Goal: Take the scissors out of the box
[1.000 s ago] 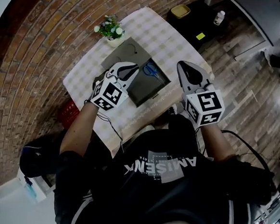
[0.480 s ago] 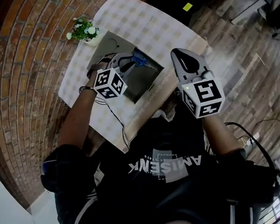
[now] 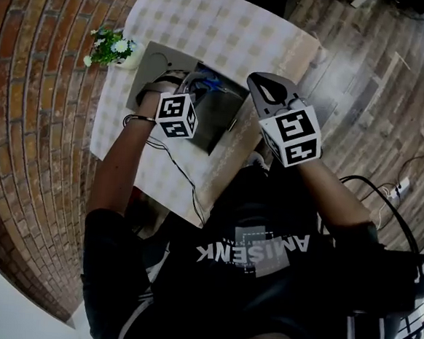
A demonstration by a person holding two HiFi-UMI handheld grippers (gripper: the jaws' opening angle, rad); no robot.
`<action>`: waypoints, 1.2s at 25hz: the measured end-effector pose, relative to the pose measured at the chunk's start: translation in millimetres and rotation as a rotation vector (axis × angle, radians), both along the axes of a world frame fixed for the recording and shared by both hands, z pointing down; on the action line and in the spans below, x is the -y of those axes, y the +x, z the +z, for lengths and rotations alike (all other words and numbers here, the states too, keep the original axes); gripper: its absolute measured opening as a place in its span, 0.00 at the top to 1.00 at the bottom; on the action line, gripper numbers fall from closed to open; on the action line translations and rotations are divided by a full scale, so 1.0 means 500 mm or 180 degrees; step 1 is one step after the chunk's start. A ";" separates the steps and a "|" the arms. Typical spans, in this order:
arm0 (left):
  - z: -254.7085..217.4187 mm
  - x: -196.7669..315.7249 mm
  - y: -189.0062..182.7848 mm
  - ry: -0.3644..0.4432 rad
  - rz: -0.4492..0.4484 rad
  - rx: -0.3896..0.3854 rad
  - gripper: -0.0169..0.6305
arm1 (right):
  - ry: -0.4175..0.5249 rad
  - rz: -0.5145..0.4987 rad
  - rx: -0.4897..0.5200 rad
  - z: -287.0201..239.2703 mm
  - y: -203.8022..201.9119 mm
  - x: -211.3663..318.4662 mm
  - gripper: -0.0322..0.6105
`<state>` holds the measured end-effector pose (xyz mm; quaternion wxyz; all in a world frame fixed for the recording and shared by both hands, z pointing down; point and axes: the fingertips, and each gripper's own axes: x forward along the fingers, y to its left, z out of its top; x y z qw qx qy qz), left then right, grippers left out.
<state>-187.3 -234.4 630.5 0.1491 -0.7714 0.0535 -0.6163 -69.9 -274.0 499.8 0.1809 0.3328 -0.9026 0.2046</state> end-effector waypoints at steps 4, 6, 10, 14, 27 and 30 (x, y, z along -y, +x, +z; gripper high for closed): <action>0.042 0.018 -0.004 0.0002 0.0061 0.0120 0.78 | -0.0055 0.0072 -0.0005 0.050 -0.016 0.020 0.88; 0.057 0.021 -0.009 -0.0005 0.0117 0.0199 0.78 | -0.0100 0.0049 -0.0021 0.069 -0.027 0.021 0.88; 0.078 0.019 -0.014 -0.0024 0.0217 0.0279 0.78 | -0.0130 -0.0021 -0.0103 0.105 -0.039 0.019 0.88; 0.091 0.020 -0.011 -0.0058 0.0313 0.0345 0.78 | -0.0154 0.0003 -0.0021 0.124 -0.045 0.024 0.88; 0.112 0.006 -0.021 -0.0431 0.0849 0.0872 0.82 | -0.0142 0.0004 -0.0014 0.139 -0.042 0.021 0.88; 0.116 0.005 -0.018 -0.0480 0.0943 0.0953 0.83 | -0.0170 0.0037 0.0011 0.146 -0.036 0.024 0.88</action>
